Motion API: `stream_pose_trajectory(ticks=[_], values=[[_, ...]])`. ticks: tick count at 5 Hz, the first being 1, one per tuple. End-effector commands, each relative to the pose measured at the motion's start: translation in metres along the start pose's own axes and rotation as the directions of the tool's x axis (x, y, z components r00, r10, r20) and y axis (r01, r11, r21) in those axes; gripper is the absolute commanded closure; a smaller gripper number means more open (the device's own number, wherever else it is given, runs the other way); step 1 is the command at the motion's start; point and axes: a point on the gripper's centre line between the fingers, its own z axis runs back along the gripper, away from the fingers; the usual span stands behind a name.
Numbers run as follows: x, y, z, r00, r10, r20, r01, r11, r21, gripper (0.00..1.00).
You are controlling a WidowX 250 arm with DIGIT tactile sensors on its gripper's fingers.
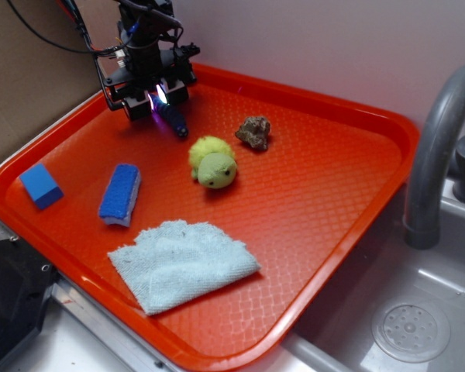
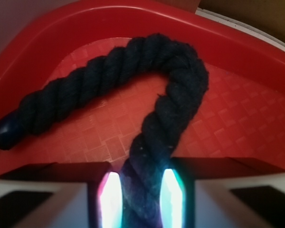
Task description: Grab the blue rope.
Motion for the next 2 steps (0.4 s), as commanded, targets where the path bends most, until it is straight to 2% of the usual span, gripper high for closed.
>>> stream_pose_trajectory(ticks=[1,2], values=[[-0.011,0.001,0.111,0.903,-0.424,0.069,0.426,0.865,-0.265,1.00],[-0.026,0.020,0.168,0.778,-0.614,0.131,0.620,0.717,-0.318,1.00]])
